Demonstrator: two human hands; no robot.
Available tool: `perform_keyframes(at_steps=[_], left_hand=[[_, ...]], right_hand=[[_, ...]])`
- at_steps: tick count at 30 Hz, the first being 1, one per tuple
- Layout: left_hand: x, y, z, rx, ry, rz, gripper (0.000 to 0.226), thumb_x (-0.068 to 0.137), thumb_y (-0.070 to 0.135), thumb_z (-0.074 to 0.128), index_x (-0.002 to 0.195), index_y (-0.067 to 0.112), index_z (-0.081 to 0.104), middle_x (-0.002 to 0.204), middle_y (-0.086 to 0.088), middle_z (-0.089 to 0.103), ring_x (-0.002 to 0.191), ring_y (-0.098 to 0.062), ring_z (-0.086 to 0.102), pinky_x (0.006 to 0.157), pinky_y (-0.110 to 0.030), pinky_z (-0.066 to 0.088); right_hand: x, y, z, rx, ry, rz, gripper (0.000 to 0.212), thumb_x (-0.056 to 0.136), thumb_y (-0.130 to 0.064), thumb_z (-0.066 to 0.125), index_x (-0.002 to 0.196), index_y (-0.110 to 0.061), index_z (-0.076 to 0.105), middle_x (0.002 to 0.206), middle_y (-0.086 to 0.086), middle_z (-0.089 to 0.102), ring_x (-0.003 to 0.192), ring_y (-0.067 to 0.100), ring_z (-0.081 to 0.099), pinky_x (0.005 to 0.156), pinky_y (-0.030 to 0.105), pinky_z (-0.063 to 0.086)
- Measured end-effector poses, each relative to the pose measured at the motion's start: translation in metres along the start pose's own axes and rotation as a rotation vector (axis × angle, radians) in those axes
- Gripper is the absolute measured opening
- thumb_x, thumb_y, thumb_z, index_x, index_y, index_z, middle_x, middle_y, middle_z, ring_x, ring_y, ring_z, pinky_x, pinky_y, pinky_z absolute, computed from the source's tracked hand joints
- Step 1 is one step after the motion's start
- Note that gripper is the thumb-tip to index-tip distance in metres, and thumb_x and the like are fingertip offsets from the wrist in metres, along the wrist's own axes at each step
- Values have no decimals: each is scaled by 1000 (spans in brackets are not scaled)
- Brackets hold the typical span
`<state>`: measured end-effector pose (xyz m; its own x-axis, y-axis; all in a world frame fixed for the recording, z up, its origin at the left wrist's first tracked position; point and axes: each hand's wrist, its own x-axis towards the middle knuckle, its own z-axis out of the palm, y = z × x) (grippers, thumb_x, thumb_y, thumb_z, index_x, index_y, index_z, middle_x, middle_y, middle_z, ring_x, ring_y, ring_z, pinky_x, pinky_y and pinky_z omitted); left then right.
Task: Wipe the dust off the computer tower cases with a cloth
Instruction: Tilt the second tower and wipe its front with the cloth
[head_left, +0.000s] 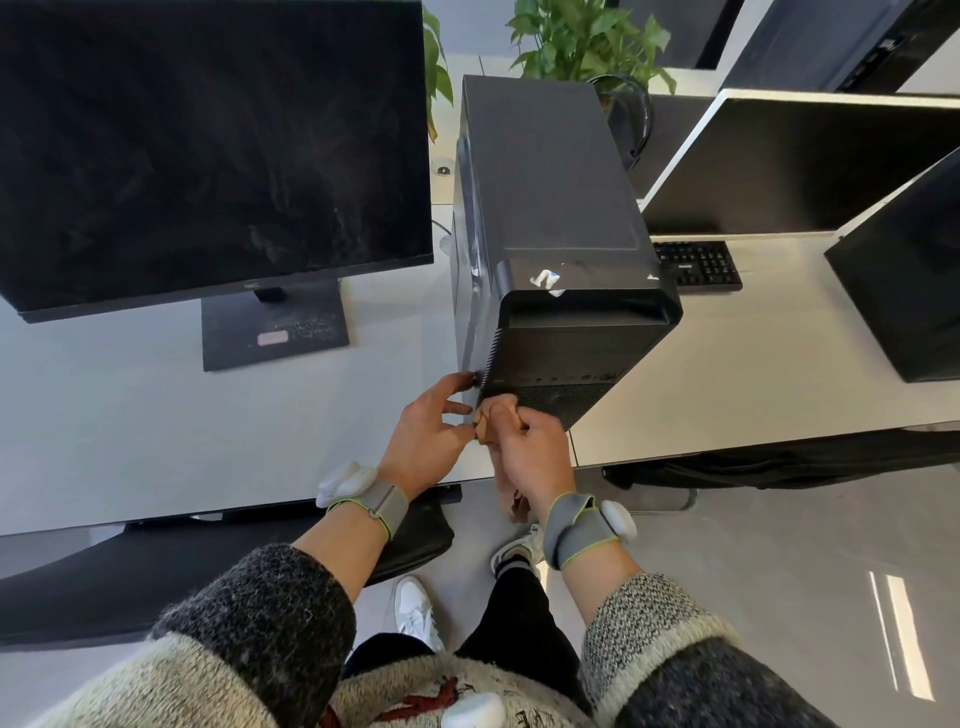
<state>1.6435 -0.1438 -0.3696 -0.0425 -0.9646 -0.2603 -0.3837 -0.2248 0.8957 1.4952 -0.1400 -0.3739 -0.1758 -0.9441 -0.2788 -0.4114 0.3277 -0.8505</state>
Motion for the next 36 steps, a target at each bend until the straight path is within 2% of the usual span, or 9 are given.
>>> perform_keyframes(at_steps=[3, 6, 9, 12, 18, 23, 29, 34, 36], left_hand=[[-1, 0, -1, 3, -11, -1, 62, 93, 0, 63, 147, 28, 51, 136, 11, 56, 113, -7, 59, 82, -9, 48], [-1, -2, -1, 19, 9, 25, 67, 88, -11, 56, 144, 26, 55, 128, 9, 60, 113, -11, 61, 90, -24, 56], [1, -6, -1, 32, 22, 20, 71, 86, -14, 51, 142, 28, 57, 128, 9, 62, 113, -12, 62, 96, -33, 58], [2, -9, 0, 40, 19, 3, 75, 84, -17, 47, 141, 31, 57, 134, 9, 60, 114, -10, 62, 96, -30, 57], [1, -7, 0, 58, 14, 25, 70, 88, -15, 49, 145, 25, 55, 130, 12, 58, 110, -7, 59, 88, -17, 52], [1, -8, 1, 89, 3, -4, 75, 88, -17, 48, 147, 30, 51, 139, 11, 57, 106, 2, 60, 83, -6, 48], [3, -4, 1, 65, 8, 1, 74, 85, -15, 52, 146, 26, 53, 140, 6, 59, 110, -5, 61, 81, -10, 49], [-1, -2, 2, 67, -9, -11, 68, 90, -8, 58, 148, 27, 50, 143, 7, 57, 113, -5, 59, 84, -9, 46], [0, -3, 1, 65, -8, -11, 67, 91, -6, 59, 149, 26, 50, 143, 7, 57, 113, -6, 59, 82, -9, 45]], right_hand=[[-2, -4, 2, 17, -5, -16, 34, 104, -32, 61, 77, -15, 75, 71, 0, 71, 72, 19, 65, 65, 32, 51], [-10, -16, 5, 53, 35, -134, 32, 104, -32, 61, 79, -17, 74, 71, -5, 70, 71, 13, 66, 65, 28, 52], [-5, -8, 13, 10, 11, -82, 32, 103, -38, 62, 81, -17, 72, 73, -3, 70, 73, 17, 66, 66, 33, 53], [3, 3, 16, 13, -75, 74, 31, 102, -36, 63, 81, -16, 77, 77, -2, 75, 80, 21, 69, 70, 30, 52], [-4, -1, 15, 66, 13, -37, 39, 103, -39, 59, 74, -14, 69, 70, 0, 68, 71, 21, 62, 67, 37, 51], [6, 9, 7, 36, -25, 117, 34, 103, -32, 61, 78, -17, 79, 75, -4, 76, 81, 18, 70, 78, 34, 55], [-3, 0, 2, 135, 47, -52, 33, 105, -29, 60, 77, -17, 74, 73, -2, 71, 71, 12, 62, 66, 28, 50], [7, 15, 0, 60, 7, 123, 33, 102, -33, 63, 79, -14, 77, 77, 2, 74, 78, 20, 65, 68, 29, 48], [5, 8, -5, 115, 12, 84, 31, 101, -33, 64, 78, -17, 77, 75, -3, 73, 76, 13, 66, 69, 29, 51]])
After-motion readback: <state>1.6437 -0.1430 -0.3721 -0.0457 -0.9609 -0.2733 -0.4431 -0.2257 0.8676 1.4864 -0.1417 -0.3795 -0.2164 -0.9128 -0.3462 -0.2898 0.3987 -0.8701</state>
